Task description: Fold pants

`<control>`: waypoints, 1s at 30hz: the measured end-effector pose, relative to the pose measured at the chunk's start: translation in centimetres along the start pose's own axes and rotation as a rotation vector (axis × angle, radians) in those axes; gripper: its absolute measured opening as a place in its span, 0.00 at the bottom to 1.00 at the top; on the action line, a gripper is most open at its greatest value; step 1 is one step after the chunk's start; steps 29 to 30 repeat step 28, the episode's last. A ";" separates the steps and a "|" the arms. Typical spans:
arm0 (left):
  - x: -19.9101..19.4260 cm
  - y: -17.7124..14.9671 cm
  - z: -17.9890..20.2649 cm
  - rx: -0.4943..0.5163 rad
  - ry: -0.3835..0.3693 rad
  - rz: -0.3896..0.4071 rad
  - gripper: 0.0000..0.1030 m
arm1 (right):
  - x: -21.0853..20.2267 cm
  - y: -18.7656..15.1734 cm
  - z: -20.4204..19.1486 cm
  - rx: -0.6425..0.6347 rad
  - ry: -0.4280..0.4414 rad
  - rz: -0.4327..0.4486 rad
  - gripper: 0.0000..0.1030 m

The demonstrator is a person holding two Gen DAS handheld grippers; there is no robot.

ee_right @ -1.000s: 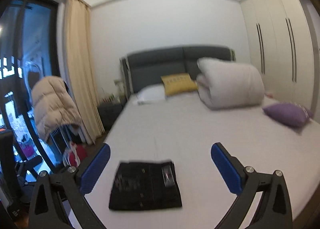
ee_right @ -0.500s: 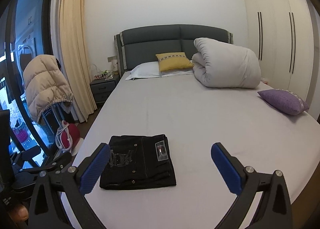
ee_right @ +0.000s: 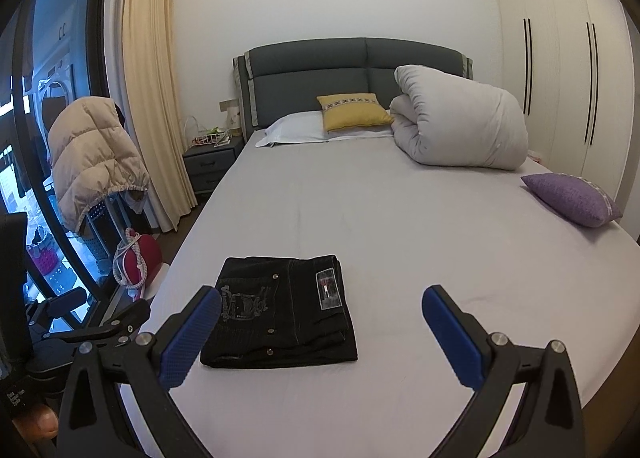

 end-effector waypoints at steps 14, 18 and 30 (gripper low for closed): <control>0.7 -0.4 0.1 -0.004 0.003 -0.008 1.00 | 0.1 -0.3 -0.1 0.000 -0.001 -0.009 1.00; 0.7 -0.5 0.1 -0.003 0.001 -0.009 1.00 | 0.1 -0.3 0.0 0.000 0.000 -0.008 1.00; 1.1 -1.2 0.5 0.014 0.011 -0.010 1.00 | 0.3 -1.4 0.2 0.008 -0.004 -0.024 1.00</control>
Point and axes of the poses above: each gripper's, at about its wrist camera, not at the fingertips, and x roughly the way its jaws point, z to its right, y to its top, the point moved 9 cm from there along x, roughly the way its jaws point, and after that the axes turned 10 degrees about x, right-handed, at the moved point
